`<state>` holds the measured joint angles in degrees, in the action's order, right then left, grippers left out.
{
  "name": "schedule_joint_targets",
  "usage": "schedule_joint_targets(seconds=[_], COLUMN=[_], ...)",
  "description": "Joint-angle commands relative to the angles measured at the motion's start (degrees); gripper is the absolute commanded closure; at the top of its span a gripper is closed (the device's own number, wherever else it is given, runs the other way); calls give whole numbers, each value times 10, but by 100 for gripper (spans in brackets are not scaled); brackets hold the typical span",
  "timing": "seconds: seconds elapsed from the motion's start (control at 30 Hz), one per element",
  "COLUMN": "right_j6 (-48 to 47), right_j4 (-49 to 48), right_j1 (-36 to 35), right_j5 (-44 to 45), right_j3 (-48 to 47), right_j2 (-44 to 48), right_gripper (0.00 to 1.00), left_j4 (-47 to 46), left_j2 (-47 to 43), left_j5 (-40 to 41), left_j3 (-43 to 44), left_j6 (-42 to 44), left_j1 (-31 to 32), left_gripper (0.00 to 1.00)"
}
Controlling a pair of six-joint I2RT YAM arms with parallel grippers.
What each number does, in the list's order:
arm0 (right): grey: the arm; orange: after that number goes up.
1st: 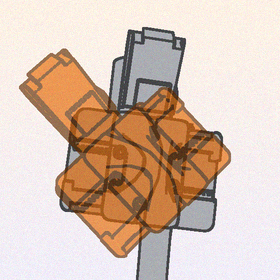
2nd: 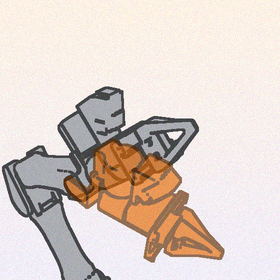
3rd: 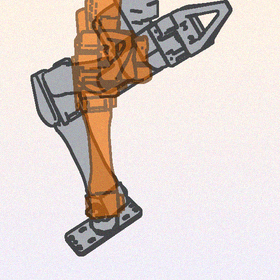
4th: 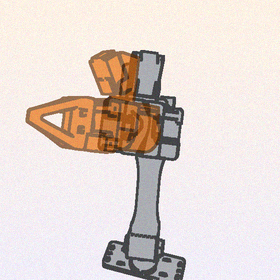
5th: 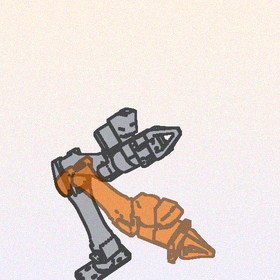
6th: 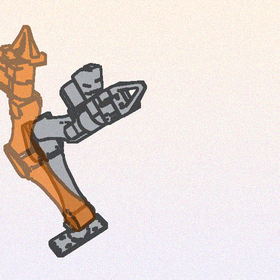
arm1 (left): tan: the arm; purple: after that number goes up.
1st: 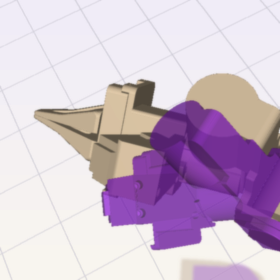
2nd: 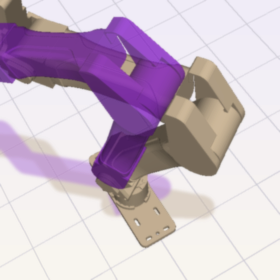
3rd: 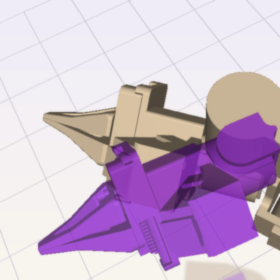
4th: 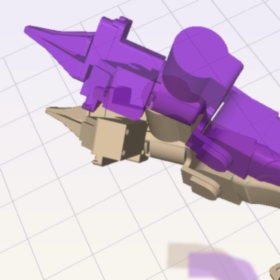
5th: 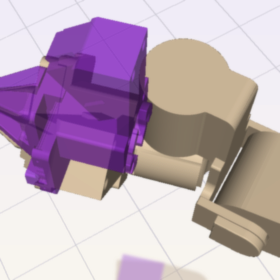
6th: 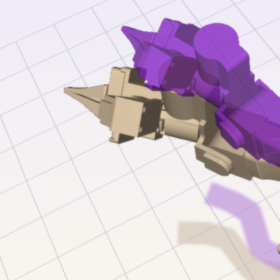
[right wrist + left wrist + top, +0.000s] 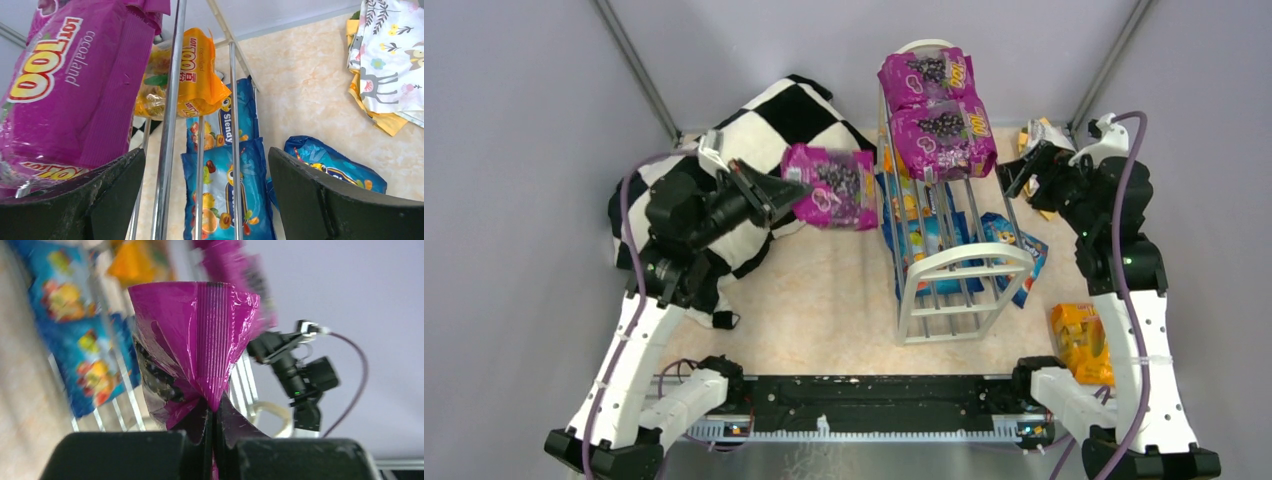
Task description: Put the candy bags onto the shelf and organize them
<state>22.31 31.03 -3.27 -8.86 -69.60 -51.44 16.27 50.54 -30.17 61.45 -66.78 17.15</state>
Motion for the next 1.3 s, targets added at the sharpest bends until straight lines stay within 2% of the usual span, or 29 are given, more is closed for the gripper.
schedule_joint_targets(seconds=[0.0,0.13,0.2,0.27,0.47,0.57,0.67,0.9,1.07,1.27], right_j6=[12,16,15,15,32,42,47,51,65,59], right_j4=[-8,-5,-9,-13,-30,-33,-33,-27,-30,-21], right_j1=[-4,-4,-4,-4,-4,-4,-4,-4,-4,-4], right_j5=[10,29,37,45,38,26,21,1,-21,-11], right_j3=[-46,-74,-85,-95,-99,-96,-90,-82,-82,-90], right_j2=[17,22,28,35,45,47,53,61,71,81], right_gripper=[8,7,8,8,8,8,8,8,8,8], left_j4=[-111,-317,-368,-374,-366,-420,-465,-470,-478,-483], left_j2=[20,64,93,117,148,182,203,199,207,186], left_j5=[-22,-83,-111,-114,94,150,198,313,338,383], left_j3=[116,110,130,160,181,169,165,132,115,81], left_j6=[-18,-162,-215,-238,-237,-264,-265,-250,-263,-231], left_j1=[-4,-2,2,26,222,285,316,368,390,425], left_gripper=[100,100,100,100,100,100,100,100,100,100])
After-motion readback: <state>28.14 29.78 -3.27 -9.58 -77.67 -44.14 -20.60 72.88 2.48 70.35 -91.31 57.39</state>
